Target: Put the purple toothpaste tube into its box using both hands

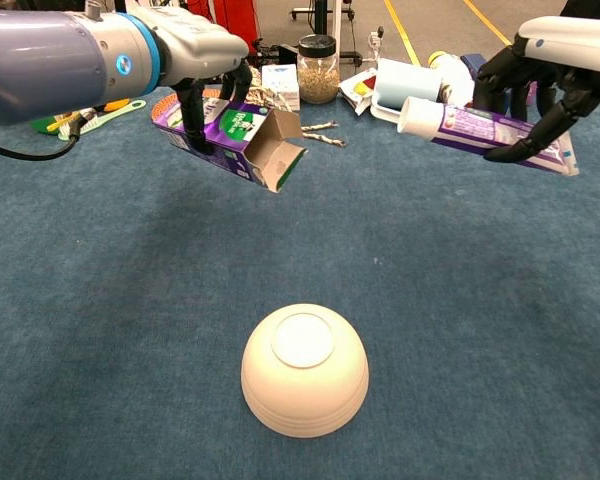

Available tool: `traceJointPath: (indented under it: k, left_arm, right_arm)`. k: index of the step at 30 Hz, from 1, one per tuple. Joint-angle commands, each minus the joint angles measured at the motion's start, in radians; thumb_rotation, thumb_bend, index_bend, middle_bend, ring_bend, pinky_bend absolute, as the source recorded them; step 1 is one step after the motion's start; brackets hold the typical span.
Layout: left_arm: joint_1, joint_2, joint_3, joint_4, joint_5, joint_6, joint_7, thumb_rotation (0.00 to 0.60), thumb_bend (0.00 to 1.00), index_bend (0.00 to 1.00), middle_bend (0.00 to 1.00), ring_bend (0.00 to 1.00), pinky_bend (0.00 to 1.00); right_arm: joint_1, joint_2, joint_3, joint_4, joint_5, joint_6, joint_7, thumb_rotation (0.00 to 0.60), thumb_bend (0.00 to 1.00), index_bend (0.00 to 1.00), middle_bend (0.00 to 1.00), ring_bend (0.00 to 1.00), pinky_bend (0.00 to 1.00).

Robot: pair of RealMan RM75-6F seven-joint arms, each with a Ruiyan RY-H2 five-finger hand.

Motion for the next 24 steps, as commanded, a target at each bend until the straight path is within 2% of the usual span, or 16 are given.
traceJointPath:
  k: [1,16,24]
  left_arm:
    - [-0.022,-0.019,-0.011,0.001,-0.029,0.014,0.014,0.6,0.24,0.62,0.57,0.56,0.79]
    - [-0.121,-0.106,-0.051,0.058,-0.155,0.061,0.082,0.6,0.24,0.62,0.57,0.56,0.8]
    - [-0.163,-0.146,-0.074,0.073,-0.208,0.094,0.112,0.6,0.24,0.62,0.57,0.56,0.8]
  right_arm:
    - [0.02,-0.022,0.012,-0.02,0.037,0.006,-0.038,0.6,0.45,0.55,0.57,0.55,0.62]
    - [0.069,-0.08,-0.001,-0.101,0.127,0.094,-0.251,0.6,0.46,0.55,0.58,0.56,0.67]
    - [0.113,-0.109,-0.008,-0.138,0.218,0.146,-0.418,0.6,0.48,0.56,0.59,0.57,0.7]
